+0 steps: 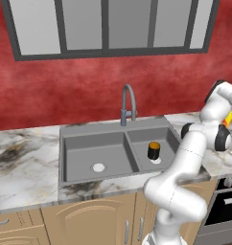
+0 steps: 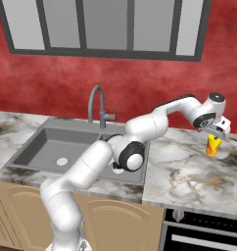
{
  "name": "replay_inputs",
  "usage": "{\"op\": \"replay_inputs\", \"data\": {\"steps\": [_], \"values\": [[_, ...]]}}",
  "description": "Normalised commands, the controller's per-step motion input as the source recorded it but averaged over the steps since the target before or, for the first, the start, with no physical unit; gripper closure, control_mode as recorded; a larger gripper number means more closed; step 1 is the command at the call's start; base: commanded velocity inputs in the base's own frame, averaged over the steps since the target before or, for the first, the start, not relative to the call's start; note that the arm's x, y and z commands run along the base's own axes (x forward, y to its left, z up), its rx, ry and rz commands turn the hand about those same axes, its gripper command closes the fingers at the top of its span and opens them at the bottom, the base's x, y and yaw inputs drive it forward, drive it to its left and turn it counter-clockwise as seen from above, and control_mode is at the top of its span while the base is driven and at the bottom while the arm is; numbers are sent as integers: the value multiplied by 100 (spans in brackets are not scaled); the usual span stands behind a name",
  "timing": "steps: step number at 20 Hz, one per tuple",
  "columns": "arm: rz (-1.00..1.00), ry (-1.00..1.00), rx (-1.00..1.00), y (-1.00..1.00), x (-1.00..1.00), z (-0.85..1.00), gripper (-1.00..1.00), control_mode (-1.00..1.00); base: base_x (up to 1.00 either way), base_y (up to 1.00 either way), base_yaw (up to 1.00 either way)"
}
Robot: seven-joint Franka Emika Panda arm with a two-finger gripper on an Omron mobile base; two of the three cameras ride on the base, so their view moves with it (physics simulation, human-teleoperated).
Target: Move any existing items from the left basin to the right basin for drying. Then move the cup from the counter to the left basin of the sink for washing.
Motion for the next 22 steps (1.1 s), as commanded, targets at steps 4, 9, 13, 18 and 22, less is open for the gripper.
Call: {"op": "replay_inputs", "data": {"steps": [4, 9, 13, 18, 22], "values": [[0, 0, 0, 0, 17, -4, -100, -100, 0, 0, 0], [0, 0, 0, -1, 16, 0, -100, -100, 0, 0, 0], [0, 0, 0, -2, 12, -4, -100, -100, 0, 0, 0], [0, 3, 0, -1, 5, -4, -100, -100, 0, 0, 0], [1, 2, 0, 0, 4, -1, -100, -100, 0, 0, 0]]}}
